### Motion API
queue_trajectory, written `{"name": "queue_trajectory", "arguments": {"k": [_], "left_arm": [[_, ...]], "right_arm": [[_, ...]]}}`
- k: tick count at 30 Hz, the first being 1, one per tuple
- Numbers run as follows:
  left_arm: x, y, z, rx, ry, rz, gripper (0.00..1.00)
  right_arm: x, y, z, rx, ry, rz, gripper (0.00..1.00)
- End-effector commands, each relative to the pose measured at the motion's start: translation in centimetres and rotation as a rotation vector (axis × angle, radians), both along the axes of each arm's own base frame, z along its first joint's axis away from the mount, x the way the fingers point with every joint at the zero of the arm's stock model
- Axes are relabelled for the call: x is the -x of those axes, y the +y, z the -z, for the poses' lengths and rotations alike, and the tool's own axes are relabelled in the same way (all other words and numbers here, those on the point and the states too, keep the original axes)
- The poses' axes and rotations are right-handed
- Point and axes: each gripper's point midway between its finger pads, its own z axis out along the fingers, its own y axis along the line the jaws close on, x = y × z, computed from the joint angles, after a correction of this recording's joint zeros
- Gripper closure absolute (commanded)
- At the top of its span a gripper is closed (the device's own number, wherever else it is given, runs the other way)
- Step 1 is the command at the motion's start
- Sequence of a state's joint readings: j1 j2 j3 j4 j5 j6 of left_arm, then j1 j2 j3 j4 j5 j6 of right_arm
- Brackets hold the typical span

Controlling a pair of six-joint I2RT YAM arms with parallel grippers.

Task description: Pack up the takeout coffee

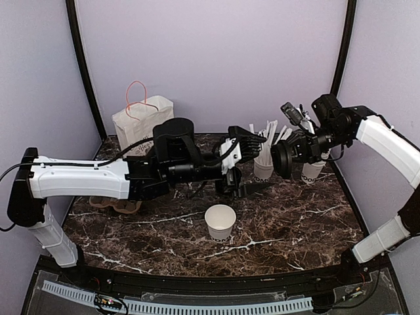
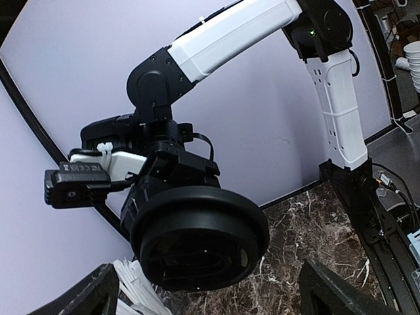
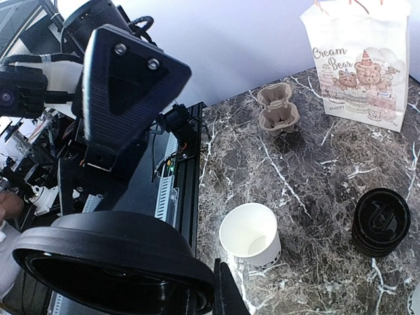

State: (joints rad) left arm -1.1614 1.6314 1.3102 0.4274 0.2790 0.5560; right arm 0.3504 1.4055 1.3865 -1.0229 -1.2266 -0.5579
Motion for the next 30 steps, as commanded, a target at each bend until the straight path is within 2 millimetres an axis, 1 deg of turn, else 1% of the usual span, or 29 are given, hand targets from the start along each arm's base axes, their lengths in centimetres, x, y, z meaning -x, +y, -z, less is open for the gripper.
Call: {"name": "queue_trajectory", "arguments": {"k": [1,2,3,4,5,9,24,30], "left_arm": [[0.4,-0.6,-2.9,0.101,0.032,0.035,0.01],[0.3,-0.9,-2.5,0.095,0.039,0.036,0.01],[0.1,-1.0,-2.7,0.106,0.045,0.029,0.01],[-0.1,-1.3,-2.3,0.102,0.057,0.024,0.01],[-0.4,-1.4,-2.6,0.116,0.058,0.010,0.01],[-1.3,-1.8,-2.1,0.135,0.088,-0.018,0.01],[-1.8,-2.5,-0.7,0.135,0.125,-0.021,0.07],[-1.7,-2.7,-0.3,0.127,0.125,-0.011,0.12]], "right_arm": [[0.6,0.0,-0.4,-0.020,-0.024,-0.007,0.93],[0.6,0.0,-0.4,-0.021,-0.021,-0.008,0.93],[0.6,0.0,-0.4,-0.022,-0.019,-0.009,0.93],[0.6,0.1,-0.4,-0.023,-0.020,-0.010,0.93],[0.6,0.1,-0.3,-0.023,-0.019,-0.010,0.93],[0.6,0.1,0.1,-0.023,-0.013,-0.013,0.93],[0.5,0.2,0.2,-0.031,0.000,-0.021,0.92],[0.4,0.3,0.2,-0.035,0.002,-0.023,0.92]]}}
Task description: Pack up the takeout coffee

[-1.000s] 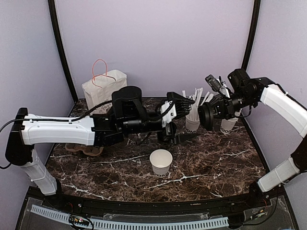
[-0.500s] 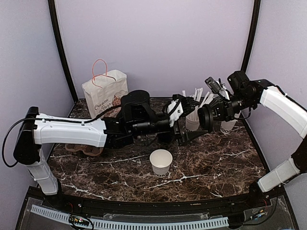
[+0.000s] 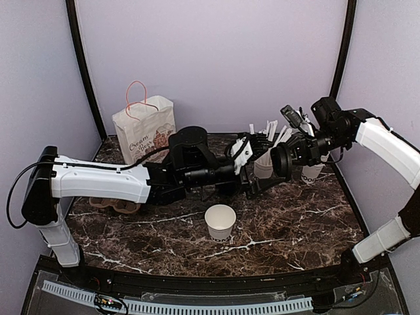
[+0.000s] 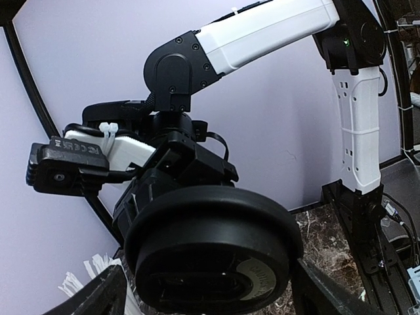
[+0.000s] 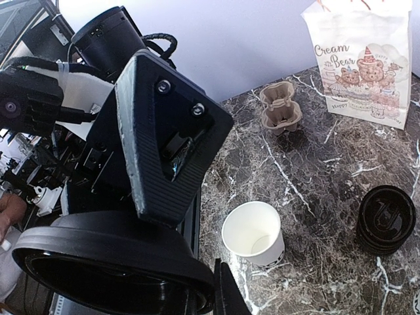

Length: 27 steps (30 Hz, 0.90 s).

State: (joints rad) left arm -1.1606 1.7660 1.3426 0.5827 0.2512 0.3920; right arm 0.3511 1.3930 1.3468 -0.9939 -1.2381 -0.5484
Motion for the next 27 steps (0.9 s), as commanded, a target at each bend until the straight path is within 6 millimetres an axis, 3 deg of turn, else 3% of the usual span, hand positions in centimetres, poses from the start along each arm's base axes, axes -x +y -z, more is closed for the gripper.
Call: {"name": "queue_trajectory", "arguments": {"k": [1,11,22,27], "left_arm": [[0.1,0.1,-2.0,0.054,-0.021,0.008,0.12],[0.2,0.1,-1.8,0.062,-0.015,0.015,0.21],[-0.4,1.1,-1.7,0.055,-0.008,-0.036,0.24],[-1.2,2.5,-1.6,0.017,0.003,-0.100,0.25]], "right_arm": [[0.1,0.3,-0.3,-0.028,-0.009,-0.020,0.92],[0.0,0.3,-0.1,-0.025,-0.009,-0.018,0.90],[0.0,0.0,0.2,-0.001,-0.018,0.007,0.70],[-0.4,-1.2,0.2,0.031,-0.053,0.055,0.65]]}}
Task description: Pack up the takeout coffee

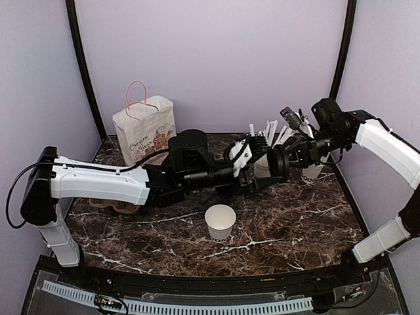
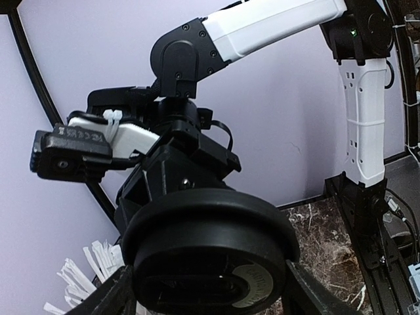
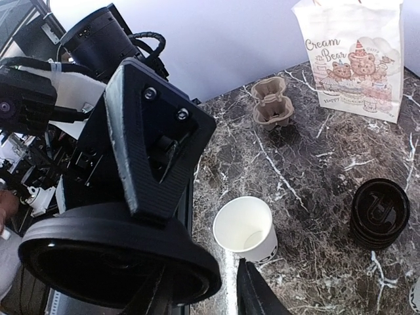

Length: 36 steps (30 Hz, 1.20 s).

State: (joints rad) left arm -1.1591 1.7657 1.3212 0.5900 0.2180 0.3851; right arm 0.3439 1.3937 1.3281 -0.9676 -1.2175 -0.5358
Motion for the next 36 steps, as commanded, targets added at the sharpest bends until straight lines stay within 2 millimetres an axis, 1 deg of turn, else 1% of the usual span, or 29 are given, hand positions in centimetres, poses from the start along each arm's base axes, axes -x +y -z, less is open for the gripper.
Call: {"name": "queue_trajectory", "arguments": {"k": [1,2,5,7,8,10,11,12,13,14,15,16,17,18,19,20,21,22,23,24,25,26,27,28,29,30,31,32,36], "left_arm": [[-1.0,2.9,-2.4,0.001,-0.007,-0.094,0.25],[-1.2,3.4,-2.2,-0.017,-0.007,-0.114,0.25],[-1.9,5.8,-1.6,-0.112,0.022,-0.202,0.24],[-1.7,7.2,-0.4,-0.190,0.047,-0.220,0.24],[-2.0,7.8,0.2,-0.220,0.053,-0.251,0.24],[-1.7,9.2,2.1,-0.325,0.082,-0.269,0.24],[-1.5,9.9,2.2,-0.344,0.087,-0.274,0.24],[-1.4,10.5,3.5,-0.395,0.099,-0.284,0.24],[-1.3,11.0,3.4,-0.404,0.099,-0.288,0.24],[-1.3,11.6,4.4,-0.444,0.104,-0.298,0.24],[-1.2,12.0,4.5,-0.455,0.104,-0.303,0.24],[-1.1,12.5,5.1,-0.491,0.107,-0.302,0.24],[-0.9,12.6,5.2,-0.505,0.108,-0.297,0.24],[-0.4,12.9,6.1,-0.552,0.116,-0.272,0.24],[-0.2,12.9,6.1,-0.565,0.119,-0.259,0.23],[0.3,13.1,7.2,-0.615,0.134,-0.235,0.23],[0.4,13.0,7.0,-0.624,0.136,-0.226,0.23],[0.7,13.3,8.2,-0.679,0.150,-0.213,0.23],[0.7,13.2,8.1,-0.689,0.150,-0.210,0.23],[0.8,13.5,9.4,-0.751,0.162,-0.202,0.24],[0.7,13.3,9.2,-0.761,0.161,-0.200,0.24],[0.7,13.6,10.6,-0.820,0.170,-0.201,0.24],[0.5,13.4,10.4,-0.832,0.169,-0.205,0.25],[0.4,13.6,11.7,-0.887,0.178,-0.212,0.26],[0.1,13.4,11.5,-0.895,0.173,-0.215,0.26],[0.1,13.6,12.7,-0.941,0.181,-0.217,0.27],[-0.1,13.4,12.5,-0.946,0.177,-0.219,0.27],[-0.2,13.3,13.3,-0.971,0.183,-0.216,0.27],[-0.1,12.6,13.8,-0.988,0.195,-0.194,0.27]], "right_arm": [[0.1,-1.5,-0.4,0.026,-0.061,0.049,0.64],[0.1,-1.9,-0.1,0.039,-0.073,0.061,0.63],[0.0,-2.7,1.2,0.092,-0.103,0.115,0.63],[-0.7,-3.0,2.0,0.105,-0.121,0.163,0.63],[-1.1,-3.1,2.5,0.119,-0.132,0.187,0.62],[-1.8,-3.3,3.2,0.152,-0.161,0.211,0.62],[-2.0,-3.4,3.5,0.167,-0.165,0.218,0.62],[-2.2,-3.5,3.8,0.178,-0.166,0.223,0.62],[-2.3,-3.5,3.9,0.183,-0.166,0.226,0.61],[-2.6,-3.5,4.0,0.184,-0.163,0.232,0.61],[-2.6,-3.5,4.2,0.183,-0.159,0.232,0.61],[-2.7,-3.4,4.3,0.184,-0.155,0.229,0.61],[-2.7,-3.4,4.5,0.185,-0.152,0.228,0.61],[-2.7,-3.4,4.6,0.187,-0.150,0.227,0.61],[-2.8,-3.4,4.6,0.189,-0.153,0.228,0.61],[-2.8,-3.4,4.5,0.189,-0.154,0.230,0.61],[-2.9,-3.4,4.6,0.192,-0.152,0.237,0.61],[-3.0,-3.4,4.5,0.193,-0.154,0.242,0.61],[-3.0,-3.5,4.5,0.197,-0.158,0.246,0.61],[-3.0,-3.5,4.5,0.200,-0.160,0.250,0.61],[-3.0,-3.6,4.6,0.202,-0.162,0.251,0.61],[-2.9,-3.6,4.6,0.202,-0.165,0.252,0.61],[-2.8,-3.6,4.6,0.201,-0.170,0.255,0.60],[-2.7,-3.7,4.7,0.201,-0.171,0.256,0.60],[-2.7,-3.7,4.9,0.204,-0.173,0.259,0.60],[-2.6,-3.8,4.9,0.205,-0.176,0.262,0.60],[-2.6,-3.8,5.0,0.205,-0.177,0.262,0.60],[-2.5,-3.8,5.0,0.205,-0.177,0.263,0.60],[-2.4,-3.9,5.2,0.209,-0.181,0.268,0.58]]}}
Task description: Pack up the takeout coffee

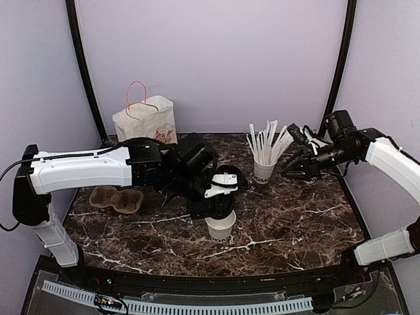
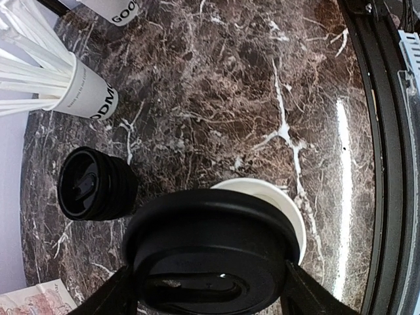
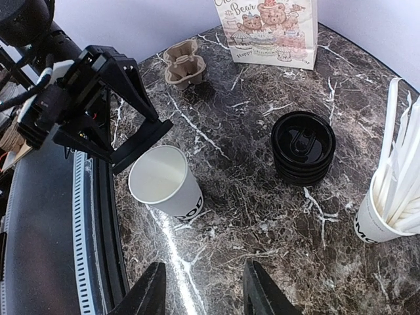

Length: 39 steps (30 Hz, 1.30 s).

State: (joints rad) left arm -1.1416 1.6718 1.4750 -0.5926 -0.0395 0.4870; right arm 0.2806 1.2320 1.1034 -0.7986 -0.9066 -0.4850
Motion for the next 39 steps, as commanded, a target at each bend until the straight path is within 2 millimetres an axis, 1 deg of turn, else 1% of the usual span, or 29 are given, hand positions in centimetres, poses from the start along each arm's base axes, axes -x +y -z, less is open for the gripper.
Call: {"name": "queue_trajectory", "arguments": {"k": [1,4,5,6,7,10,11,16,19,27,32,39], "left_arm": [[0.3,0.5,0.1,-0.056,0.025,0.018,0.27],[0.3,0.2,0.5,-0.073,0.040,0.020,0.26],[0.4,0.2,0.9,-0.088,0.054,0.020,0.25],[0.3,0.0,0.7,-0.085,0.056,0.020,0.25],[0.4,0.0,1.0,-0.094,0.067,0.020,0.25],[0.4,-0.3,1.1,-0.099,0.078,0.018,0.25],[0.4,-0.2,1.5,-0.111,0.084,0.019,0.25],[0.5,-0.2,1.9,-0.131,0.096,0.017,0.24],[1.1,-0.1,2.2,-0.141,0.129,0.033,0.23],[0.9,0.0,2.4,-0.160,0.125,0.029,0.23],[1.1,0.0,3.1,-0.180,0.142,0.032,0.23],[1.0,-0.1,3.6,-0.194,0.148,0.031,0.22]], "right_arm": [[-0.3,-0.2,-0.6,-0.005,-0.053,0.017,0.58],[-0.2,-0.2,-0.5,-0.008,-0.056,0.016,0.58],[-0.2,-0.1,-0.4,-0.009,-0.054,0.015,0.58],[-0.1,-0.1,-0.3,-0.008,-0.051,0.014,0.58],[-0.1,-0.1,-0.3,-0.008,-0.051,0.014,0.58],[-0.1,-0.2,-0.5,-0.009,-0.059,0.014,0.58],[0.0,-0.2,-0.5,-0.009,-0.060,0.013,0.58],[0.2,-0.3,-0.1,-0.006,-0.060,0.014,0.58],[0.3,-0.3,-0.1,-0.006,-0.061,0.013,0.58],[0.3,-0.2,-0.1,-0.013,-0.058,0.009,0.58],[0.4,-0.2,-0.1,-0.014,-0.057,0.008,0.57],[0.5,-0.2,0.1,-0.015,-0.054,0.006,0.57]]}}
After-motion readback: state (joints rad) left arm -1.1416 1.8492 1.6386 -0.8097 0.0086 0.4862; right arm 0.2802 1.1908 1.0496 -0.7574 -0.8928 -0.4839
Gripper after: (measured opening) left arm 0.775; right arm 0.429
